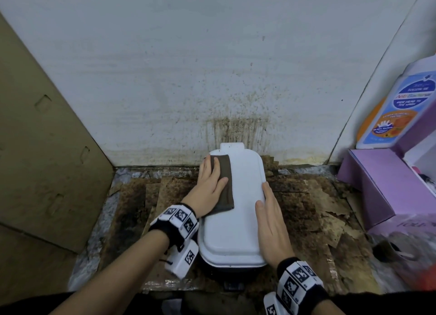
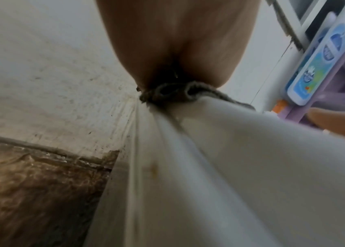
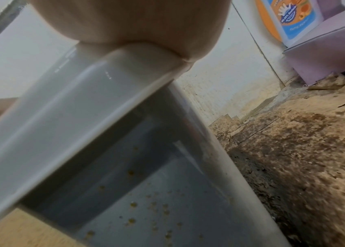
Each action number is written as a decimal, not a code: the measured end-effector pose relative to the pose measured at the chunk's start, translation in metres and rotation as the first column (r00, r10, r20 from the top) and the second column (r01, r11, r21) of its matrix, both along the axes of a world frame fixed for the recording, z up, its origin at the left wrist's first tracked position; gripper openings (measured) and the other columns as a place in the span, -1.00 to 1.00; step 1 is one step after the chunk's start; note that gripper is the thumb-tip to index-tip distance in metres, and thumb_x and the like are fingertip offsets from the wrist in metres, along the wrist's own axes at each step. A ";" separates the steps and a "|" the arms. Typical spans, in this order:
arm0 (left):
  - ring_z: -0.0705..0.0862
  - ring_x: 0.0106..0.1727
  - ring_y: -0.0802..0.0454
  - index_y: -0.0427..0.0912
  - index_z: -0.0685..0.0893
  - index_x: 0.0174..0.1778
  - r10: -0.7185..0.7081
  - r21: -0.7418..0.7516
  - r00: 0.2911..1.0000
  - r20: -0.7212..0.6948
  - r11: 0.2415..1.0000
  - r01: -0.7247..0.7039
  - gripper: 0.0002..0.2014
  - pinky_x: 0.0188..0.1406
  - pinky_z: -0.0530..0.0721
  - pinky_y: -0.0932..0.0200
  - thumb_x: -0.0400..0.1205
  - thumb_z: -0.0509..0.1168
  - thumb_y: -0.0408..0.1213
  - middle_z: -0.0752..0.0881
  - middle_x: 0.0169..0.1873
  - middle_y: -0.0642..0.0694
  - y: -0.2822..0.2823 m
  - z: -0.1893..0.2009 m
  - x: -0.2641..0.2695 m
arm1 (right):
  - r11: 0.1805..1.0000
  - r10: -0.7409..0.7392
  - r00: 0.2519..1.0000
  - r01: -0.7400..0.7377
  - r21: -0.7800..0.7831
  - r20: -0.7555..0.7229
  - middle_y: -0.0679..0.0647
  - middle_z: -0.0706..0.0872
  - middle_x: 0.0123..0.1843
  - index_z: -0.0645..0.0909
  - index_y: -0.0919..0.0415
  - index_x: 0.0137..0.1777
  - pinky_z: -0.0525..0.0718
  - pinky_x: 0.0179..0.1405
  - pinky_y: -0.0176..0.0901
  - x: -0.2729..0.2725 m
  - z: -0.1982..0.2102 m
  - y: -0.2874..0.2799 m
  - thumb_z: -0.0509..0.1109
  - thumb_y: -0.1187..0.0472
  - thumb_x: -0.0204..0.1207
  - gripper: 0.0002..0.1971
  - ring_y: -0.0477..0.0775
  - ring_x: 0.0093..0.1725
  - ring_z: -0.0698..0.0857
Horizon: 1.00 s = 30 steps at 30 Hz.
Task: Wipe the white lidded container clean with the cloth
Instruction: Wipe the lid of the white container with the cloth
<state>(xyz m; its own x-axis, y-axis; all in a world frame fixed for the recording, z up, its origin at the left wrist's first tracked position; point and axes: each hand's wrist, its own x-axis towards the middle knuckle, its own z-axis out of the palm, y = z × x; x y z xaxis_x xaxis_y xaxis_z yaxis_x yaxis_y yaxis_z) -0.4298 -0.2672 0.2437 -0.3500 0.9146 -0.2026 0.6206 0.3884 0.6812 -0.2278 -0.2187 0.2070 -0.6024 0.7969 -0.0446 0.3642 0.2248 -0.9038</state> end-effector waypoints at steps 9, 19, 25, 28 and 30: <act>-0.35 0.74 -0.10 -0.10 -0.20 0.76 -0.007 -0.006 0.997 -0.071 1.000 0.007 -0.38 0.74 -0.14 -0.12 0.85 -0.08 -0.03 -0.38 0.72 -0.12 0.023 0.000 -0.021 | 1.000 0.023 0.999 -0.024 0.011 0.040 -0.42 -0.06 0.76 -0.11 -0.21 0.77 -0.16 0.78 -0.07 0.000 0.003 0.000 -0.16 -0.27 0.68 -0.34 -0.61 0.62 -0.18; -0.55 0.62 0.15 -0.04 -0.23 0.75 -0.046 0.031 0.982 -0.181 0.998 0.053 -0.37 0.57 -0.39 0.32 0.84 -0.07 -0.05 -0.51 0.66 0.00 -0.050 -0.006 0.038 | 0.999 0.027 0.999 -0.028 0.020 0.042 -0.43 -0.09 0.76 -0.14 -0.30 0.74 -0.14 0.79 -0.06 0.000 0.008 0.000 -0.16 -0.29 0.67 -0.37 -0.64 0.60 -0.20; -0.71 0.52 0.22 -0.04 -0.37 0.70 -0.092 -0.029 0.964 -0.249 0.996 0.087 -0.35 0.47 -0.55 0.39 0.78 -0.21 0.06 -0.64 0.59 -0.01 -0.062 -0.006 0.050 | 0.999 0.023 0.999 -0.024 0.022 0.037 -0.46 -0.11 0.75 -0.15 -0.32 0.74 -0.10 0.79 -0.06 0.001 0.001 -0.001 -0.16 -0.33 0.67 -0.36 -0.51 0.68 -0.15; -0.68 0.57 0.07 -0.10 -0.37 0.71 -0.090 -0.066 0.960 -0.264 0.995 0.076 -0.35 0.55 -0.49 0.26 0.82 -0.18 0.00 -0.62 0.60 -0.05 -0.046 -0.003 0.040 | 1.000 0.017 0.999 -0.017 0.004 0.036 -0.47 -0.10 0.75 -0.14 -0.30 0.75 -0.08 0.78 -0.12 0.000 0.002 0.000 -0.17 -0.39 0.63 -0.31 -0.47 0.70 -0.12; -0.60 0.62 0.01 -0.14 -0.34 0.73 -0.099 -0.097 0.962 -0.254 0.992 0.076 -0.35 0.62 -0.39 0.16 0.84 -0.16 -0.02 -0.58 0.63 -0.08 -0.028 -0.001 0.026 | 0.999 0.028 0.999 -0.028 -0.017 0.032 -0.47 -0.12 0.75 -0.15 -0.30 0.76 -0.08 0.76 -0.16 0.000 0.003 0.001 -0.15 -0.35 0.69 -0.35 -0.46 0.70 -0.12</act>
<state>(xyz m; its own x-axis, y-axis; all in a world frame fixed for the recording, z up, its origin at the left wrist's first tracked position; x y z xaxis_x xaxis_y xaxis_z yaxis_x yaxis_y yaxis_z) -0.4037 -0.2950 0.2424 -0.3201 0.9272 -0.1944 0.8049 0.3744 0.4604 -0.2275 -0.2181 0.2100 -0.6225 0.7788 -0.0775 0.3869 0.2202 -0.8954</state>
